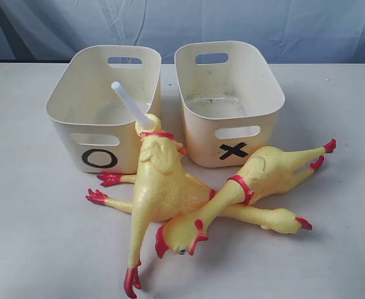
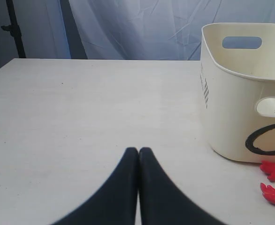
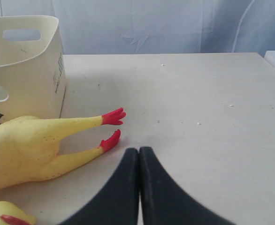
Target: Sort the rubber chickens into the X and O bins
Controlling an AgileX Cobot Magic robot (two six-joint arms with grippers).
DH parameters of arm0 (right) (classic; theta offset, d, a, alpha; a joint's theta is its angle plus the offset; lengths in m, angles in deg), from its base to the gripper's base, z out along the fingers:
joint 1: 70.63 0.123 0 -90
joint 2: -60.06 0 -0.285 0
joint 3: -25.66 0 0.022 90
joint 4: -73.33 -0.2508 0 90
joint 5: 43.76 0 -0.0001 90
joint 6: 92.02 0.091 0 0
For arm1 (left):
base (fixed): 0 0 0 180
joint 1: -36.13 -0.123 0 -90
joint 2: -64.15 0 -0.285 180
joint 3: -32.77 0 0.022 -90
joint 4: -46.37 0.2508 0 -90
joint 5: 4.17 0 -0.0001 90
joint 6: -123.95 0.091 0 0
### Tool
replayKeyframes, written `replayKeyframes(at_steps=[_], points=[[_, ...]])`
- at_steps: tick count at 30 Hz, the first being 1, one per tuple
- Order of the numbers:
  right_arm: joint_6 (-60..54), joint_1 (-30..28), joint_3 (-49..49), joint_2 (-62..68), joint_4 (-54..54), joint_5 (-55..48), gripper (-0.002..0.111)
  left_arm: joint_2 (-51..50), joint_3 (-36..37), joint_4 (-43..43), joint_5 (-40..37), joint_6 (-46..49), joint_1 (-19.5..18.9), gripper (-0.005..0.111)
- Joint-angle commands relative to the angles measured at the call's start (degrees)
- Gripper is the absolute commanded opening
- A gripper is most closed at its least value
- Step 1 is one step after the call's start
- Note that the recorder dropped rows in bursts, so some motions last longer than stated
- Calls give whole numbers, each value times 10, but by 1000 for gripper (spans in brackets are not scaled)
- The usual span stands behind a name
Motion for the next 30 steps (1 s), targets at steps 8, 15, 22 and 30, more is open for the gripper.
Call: replayKeyframes(at_steps=[8,15,22,30], points=[[-4,-3,2,-4,1,2,-1,1,-5,1,8,-1,-1,0],[-4,-3,2,-4,1,2,-1,1,-5,1,8,-1,-1,0],[-4,-3,2,-4,1,2,-1,1,-5,1,8,-1,-1,0],[-4,-3,2,-4,7,57,-1,1,-5,1,8,-1,-1,0]])
